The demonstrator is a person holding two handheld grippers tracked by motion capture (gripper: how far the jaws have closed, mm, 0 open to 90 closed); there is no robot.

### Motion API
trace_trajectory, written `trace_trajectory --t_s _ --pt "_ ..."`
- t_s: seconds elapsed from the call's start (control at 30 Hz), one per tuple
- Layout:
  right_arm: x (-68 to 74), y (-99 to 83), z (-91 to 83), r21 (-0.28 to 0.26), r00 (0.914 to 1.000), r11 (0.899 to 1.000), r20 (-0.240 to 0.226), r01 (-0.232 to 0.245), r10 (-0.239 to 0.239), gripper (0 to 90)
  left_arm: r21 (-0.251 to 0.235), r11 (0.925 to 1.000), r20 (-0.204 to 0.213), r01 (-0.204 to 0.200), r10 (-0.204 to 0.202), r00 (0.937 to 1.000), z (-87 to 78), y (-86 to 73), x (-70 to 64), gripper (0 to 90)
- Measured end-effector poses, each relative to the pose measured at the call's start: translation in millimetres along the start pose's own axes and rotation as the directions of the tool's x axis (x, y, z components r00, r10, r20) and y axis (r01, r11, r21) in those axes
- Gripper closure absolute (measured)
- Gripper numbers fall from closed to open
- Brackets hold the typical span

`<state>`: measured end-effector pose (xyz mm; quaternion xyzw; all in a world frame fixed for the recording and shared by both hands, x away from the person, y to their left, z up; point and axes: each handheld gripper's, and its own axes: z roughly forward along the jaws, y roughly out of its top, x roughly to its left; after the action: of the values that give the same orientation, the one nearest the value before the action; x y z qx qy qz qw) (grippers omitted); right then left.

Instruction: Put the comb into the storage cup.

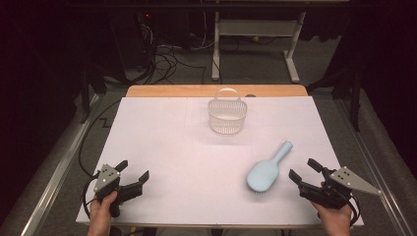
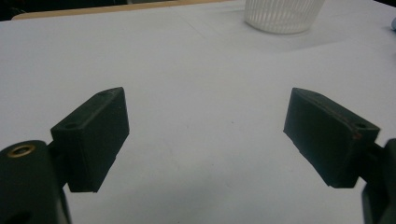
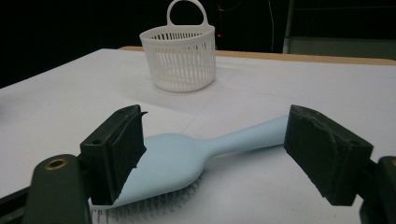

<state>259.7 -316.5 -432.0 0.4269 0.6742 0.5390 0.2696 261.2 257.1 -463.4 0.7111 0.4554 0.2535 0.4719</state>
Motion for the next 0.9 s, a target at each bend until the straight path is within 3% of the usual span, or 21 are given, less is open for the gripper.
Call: trace_trajectory --t_s 0.9 --pt "8.3 14.0 32.8 0.019 0.9988 0.999 -0.036 0.035 -0.034 20.9 -0.004 1.0 0.001 0.001 -0.001 1.0 -0.2 0.0 0.1 15.0"
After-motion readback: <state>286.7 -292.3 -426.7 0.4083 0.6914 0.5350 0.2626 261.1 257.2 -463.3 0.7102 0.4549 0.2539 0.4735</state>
